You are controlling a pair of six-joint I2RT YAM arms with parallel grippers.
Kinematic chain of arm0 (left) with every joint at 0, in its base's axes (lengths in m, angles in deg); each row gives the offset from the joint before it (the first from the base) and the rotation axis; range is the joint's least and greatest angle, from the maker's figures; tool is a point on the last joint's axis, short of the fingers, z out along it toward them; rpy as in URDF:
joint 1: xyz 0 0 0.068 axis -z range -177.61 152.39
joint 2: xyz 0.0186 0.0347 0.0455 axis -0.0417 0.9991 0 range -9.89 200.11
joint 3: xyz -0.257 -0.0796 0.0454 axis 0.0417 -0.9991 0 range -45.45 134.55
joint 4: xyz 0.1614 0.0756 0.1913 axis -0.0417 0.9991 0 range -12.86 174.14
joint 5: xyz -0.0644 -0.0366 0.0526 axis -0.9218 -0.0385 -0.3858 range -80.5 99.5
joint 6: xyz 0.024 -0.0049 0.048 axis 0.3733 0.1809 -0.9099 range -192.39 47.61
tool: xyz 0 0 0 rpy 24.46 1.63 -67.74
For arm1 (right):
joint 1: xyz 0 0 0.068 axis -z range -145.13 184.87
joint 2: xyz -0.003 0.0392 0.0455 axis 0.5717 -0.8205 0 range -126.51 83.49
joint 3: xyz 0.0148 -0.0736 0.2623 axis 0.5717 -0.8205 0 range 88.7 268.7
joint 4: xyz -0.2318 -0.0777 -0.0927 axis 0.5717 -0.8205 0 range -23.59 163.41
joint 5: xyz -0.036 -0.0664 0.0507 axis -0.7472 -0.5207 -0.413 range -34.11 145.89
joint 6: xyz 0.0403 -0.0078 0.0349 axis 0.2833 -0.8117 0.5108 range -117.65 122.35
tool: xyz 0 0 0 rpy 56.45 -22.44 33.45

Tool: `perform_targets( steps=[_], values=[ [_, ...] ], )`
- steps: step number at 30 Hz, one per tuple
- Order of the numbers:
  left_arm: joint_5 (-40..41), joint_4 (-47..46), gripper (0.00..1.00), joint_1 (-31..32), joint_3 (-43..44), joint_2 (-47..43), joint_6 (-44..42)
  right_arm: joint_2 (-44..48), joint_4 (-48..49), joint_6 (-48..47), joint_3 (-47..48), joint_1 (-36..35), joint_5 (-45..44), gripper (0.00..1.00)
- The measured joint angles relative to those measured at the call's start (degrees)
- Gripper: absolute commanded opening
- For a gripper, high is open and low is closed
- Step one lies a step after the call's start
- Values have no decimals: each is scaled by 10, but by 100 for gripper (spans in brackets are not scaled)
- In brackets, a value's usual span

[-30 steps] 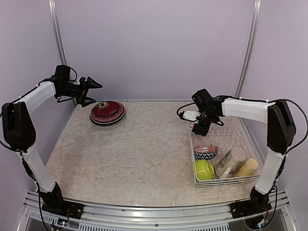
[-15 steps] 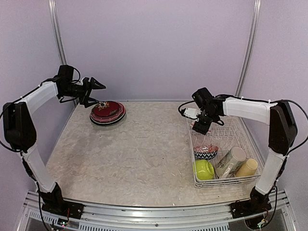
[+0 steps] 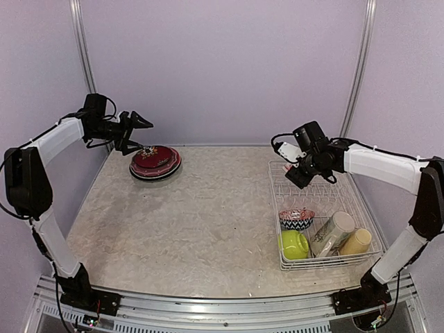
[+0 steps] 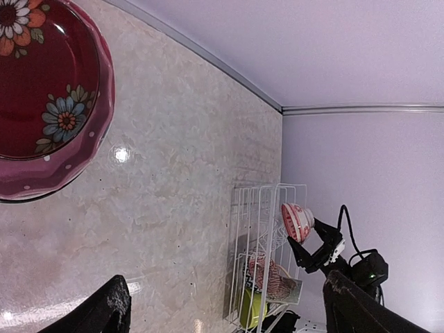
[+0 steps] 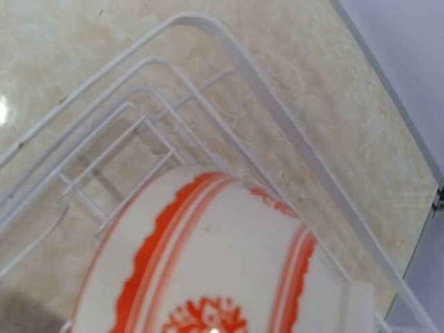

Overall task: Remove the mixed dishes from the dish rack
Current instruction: Grab the bowl from the dish rack, then pass from the right arm to the left

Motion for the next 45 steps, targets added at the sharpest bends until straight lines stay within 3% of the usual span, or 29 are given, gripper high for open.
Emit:
perform_targets(
  steps=[5, 16, 24, 34, 45],
  values=[
    [1, -7, 96, 12, -10, -3, 0, 53, 25, 97, -38, 0, 12, 4],
    [-3, -17, 97, 86, -13, -11, 0, 172, 150, 455, -162, 54, 120, 3],
    [-85, -65, 96, 145, -21, -2, 23, 276, 254, 665, -283, 111, 232, 3],
    [-173, -147, 96, 231, -42, 30, 53, 296, 401, 757, -292, 108, 365, 0],
    [-193, -185, 89, 256, -48, 38, 58, 151, 537, 796, -250, -3, 444, 0]
  ],
)
